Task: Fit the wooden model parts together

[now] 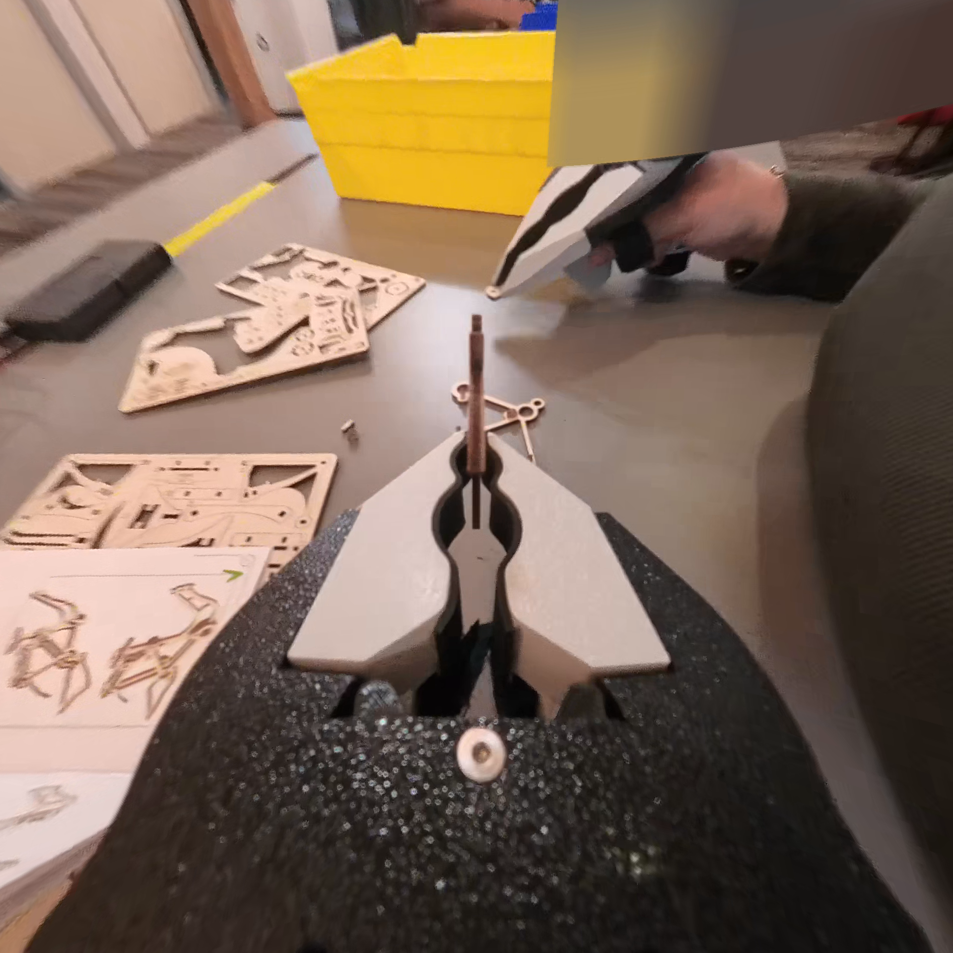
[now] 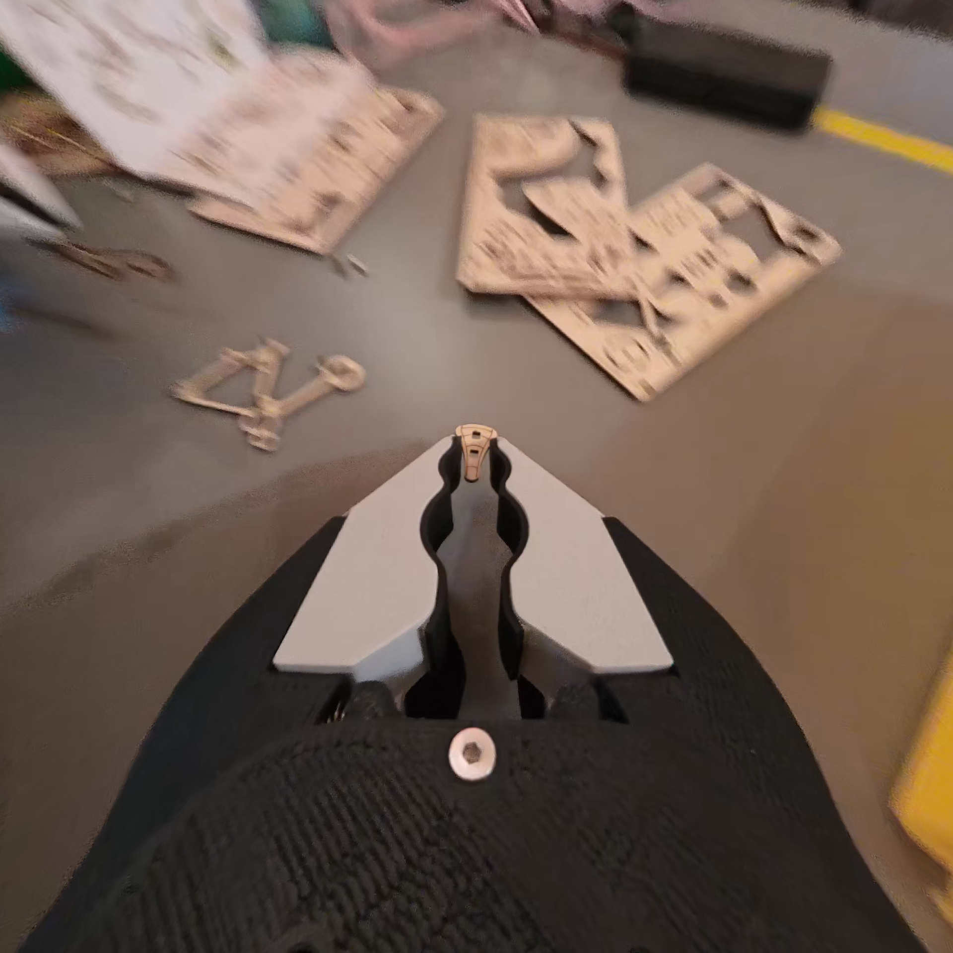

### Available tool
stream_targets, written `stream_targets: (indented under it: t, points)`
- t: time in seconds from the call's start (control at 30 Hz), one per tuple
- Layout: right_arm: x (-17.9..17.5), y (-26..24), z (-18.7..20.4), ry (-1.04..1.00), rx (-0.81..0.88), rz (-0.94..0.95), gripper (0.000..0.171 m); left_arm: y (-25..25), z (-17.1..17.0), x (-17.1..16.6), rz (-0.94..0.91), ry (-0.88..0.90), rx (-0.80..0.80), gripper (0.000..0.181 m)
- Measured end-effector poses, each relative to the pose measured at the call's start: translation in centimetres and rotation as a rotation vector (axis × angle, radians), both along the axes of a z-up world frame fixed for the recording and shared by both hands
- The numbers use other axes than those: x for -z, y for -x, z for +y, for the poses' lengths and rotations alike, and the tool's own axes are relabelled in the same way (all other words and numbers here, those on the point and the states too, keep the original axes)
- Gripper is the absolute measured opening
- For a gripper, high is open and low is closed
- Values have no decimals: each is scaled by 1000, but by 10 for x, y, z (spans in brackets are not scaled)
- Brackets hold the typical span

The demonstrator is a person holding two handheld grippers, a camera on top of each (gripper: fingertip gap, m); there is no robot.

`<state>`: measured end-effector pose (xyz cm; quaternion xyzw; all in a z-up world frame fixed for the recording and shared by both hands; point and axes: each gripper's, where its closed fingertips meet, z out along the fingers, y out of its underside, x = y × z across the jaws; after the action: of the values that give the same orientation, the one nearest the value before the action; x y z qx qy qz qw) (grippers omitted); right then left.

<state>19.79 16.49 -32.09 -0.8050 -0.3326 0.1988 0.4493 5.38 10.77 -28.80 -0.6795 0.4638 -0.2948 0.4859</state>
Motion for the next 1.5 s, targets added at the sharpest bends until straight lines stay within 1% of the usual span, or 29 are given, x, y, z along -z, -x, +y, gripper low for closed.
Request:
stream_targets:
  t: [0.03,0.1,0.2,0.27,0.37,0.5,0.63,0.9,1.07,1.1,1.2,1.23,1.33,1.43,1.5]
  points:
    - [-13,19,-4,-29,-69,67,9,1,0,1,-13,77,25,0]
    - [-33,55,-14,-65,-193,185,9,2,-5,2,-67,270,92,0]
    - [-55,104,-34,-36,-351,374,8,7,-14,7,-133,513,184,0]
    - [-66,126,-42,-6,-395,474,8,11,-21,13,-136,590,232,0]
    - [-74,148,-48,35,-430,574,8,16,-31,16,-145,628,303,0]
    - [-69,161,-52,82,-457,618,8,23,-35,13,-186,622,335,0]
    - [-63,167,-59,139,-486,666,8,25,-34,8,-213,596,320,0]
    - [-64,171,-65,126,-526,676,8,22,-35,14,-173,588,309,0]
    - [-67,166,-60,106,-491,699,8,22,-34,16,-166,595,298,0]
    - [-68,164,-58,102,-478,709,7,21,-33,14,-180,589,296,0]
    - [-74,157,-52,62,-435,721,8,19,-33,-5,-307,565,324,0]
    - [-76,155,-50,39,-422,713,8,18,-33,-7,-320,550,324,0]
    - [-84,147,-48,-48,-388,680,8,20,-30,-4,-246,413,289,0]
    - [-84,142,-46,-104,-352,637,8,21,-30,8,-80,249,271,0]
    - [-82,143,-46,-102,-342,620,8,20,-33,18,12,166,272,0]
